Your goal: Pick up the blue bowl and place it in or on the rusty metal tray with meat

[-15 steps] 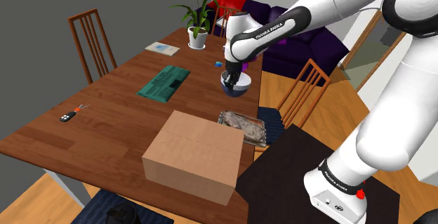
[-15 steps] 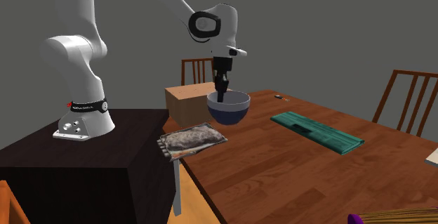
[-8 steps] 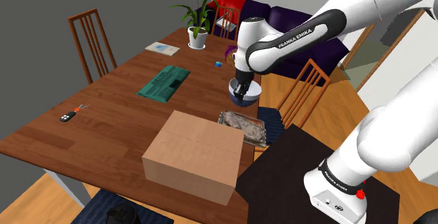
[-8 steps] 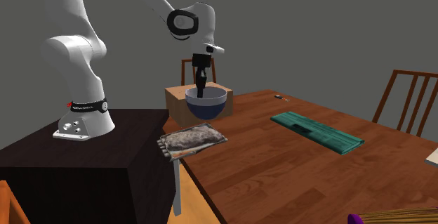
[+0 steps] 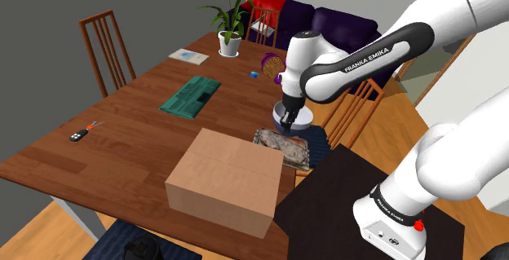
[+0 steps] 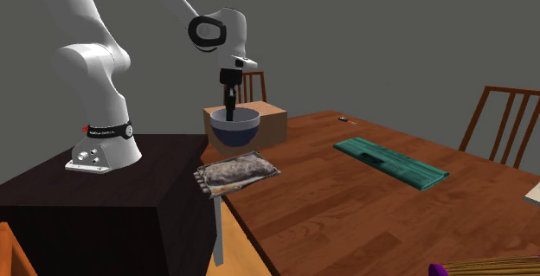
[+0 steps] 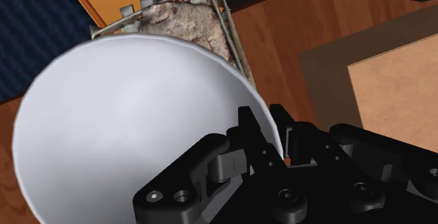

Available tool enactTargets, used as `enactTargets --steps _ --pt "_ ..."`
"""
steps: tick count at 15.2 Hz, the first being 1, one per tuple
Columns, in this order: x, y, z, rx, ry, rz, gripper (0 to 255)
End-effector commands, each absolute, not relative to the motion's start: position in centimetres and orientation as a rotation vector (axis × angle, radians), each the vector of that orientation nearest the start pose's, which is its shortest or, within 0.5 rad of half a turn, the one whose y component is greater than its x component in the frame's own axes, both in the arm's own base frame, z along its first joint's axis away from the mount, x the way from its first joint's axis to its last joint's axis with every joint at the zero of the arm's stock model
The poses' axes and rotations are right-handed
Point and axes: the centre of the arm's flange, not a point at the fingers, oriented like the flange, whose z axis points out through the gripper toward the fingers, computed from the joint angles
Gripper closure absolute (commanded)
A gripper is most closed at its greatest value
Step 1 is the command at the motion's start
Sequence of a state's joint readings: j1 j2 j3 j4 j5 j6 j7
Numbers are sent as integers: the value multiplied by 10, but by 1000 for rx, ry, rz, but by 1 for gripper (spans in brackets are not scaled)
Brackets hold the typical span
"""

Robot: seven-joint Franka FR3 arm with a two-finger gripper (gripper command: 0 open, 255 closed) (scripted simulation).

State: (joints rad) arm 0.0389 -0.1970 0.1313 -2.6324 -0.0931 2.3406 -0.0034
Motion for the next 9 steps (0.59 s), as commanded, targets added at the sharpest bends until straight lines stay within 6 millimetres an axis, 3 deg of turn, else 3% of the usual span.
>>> enactTargets --steps 1,9 --pt "402 66 295 -3212 -384 144 255" --pt "402 66 253 -3212 -384 144 255"
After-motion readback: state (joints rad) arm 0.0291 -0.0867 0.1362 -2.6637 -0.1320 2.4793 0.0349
